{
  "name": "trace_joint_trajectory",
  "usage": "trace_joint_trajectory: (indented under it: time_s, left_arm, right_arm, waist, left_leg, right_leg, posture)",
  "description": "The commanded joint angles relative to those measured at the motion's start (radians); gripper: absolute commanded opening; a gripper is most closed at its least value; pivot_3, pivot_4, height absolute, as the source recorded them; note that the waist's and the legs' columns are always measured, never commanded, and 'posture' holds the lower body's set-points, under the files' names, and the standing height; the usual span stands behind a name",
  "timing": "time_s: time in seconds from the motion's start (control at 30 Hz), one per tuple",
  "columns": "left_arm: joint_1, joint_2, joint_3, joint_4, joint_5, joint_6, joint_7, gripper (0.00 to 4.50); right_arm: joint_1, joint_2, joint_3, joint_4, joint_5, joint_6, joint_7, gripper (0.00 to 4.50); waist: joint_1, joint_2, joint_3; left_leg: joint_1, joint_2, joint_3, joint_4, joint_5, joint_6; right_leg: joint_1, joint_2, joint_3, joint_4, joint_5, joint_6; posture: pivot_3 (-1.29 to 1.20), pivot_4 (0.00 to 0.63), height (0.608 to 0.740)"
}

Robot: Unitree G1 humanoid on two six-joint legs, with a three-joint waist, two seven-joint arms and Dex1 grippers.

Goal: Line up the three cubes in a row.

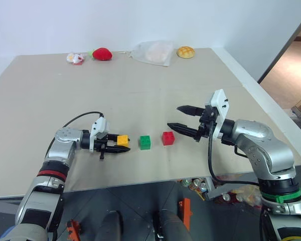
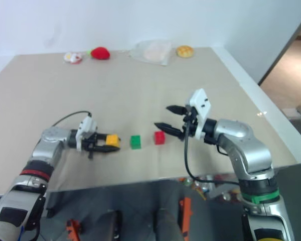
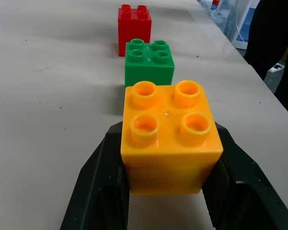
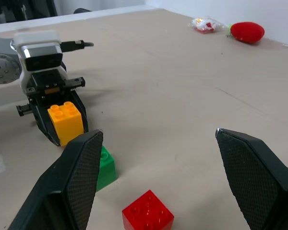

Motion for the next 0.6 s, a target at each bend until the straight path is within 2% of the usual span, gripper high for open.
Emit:
trace_joint_trajectory:
  time_s: [0.03,0.23,0.6]
  left_arm:
    - [0.000,0.006,-0.003,0.017,0.011,-0.032,-0.018,1.36]
    - [-0.019,-0.001,0.002,0.069,0.027,-0.069,-0.013,1.36]
    - [-0.053,-0.018,-0.001,0.144,0.050,-0.120,-0.005,1.36]
  right_arm:
    - [0.036,-0.056,-0.054,-0.053,0.060,0.014,0.073,3.89]
    - [0.099,-0.120,-0.067,-0.066,0.098,0.020,0.146,3.89]
    - [0.094,-0.116,-0.065,-0.062,0.090,0.010,0.127,3.89]
  waist:
    - [0.000,0.000,0.000]
    - [0.000,0.000,0.000]
    - [0.000,0.000,0.000]
  left_leg:
    - [0.000,0.000,0.000,0.000,0.000,0.000]
    - [0.000,0.000,0.000,0.000,0.000,0.000]
    - [0.000,0.000,0.000,0.001,0.000,0.000]
  right_leg:
    - [0.000,0.000,0.000,0.000,0.000,0.000]
    - [0.000,0.000,0.000,0.000,0.000,0.000]
    - [0.000,0.000,0.000,0.000,0.001,0.000]
  posture:
    - [0.00,0.150,0.740]
    - [0.00,0.150,0.740]
    - [0.00,0.150,0.740]
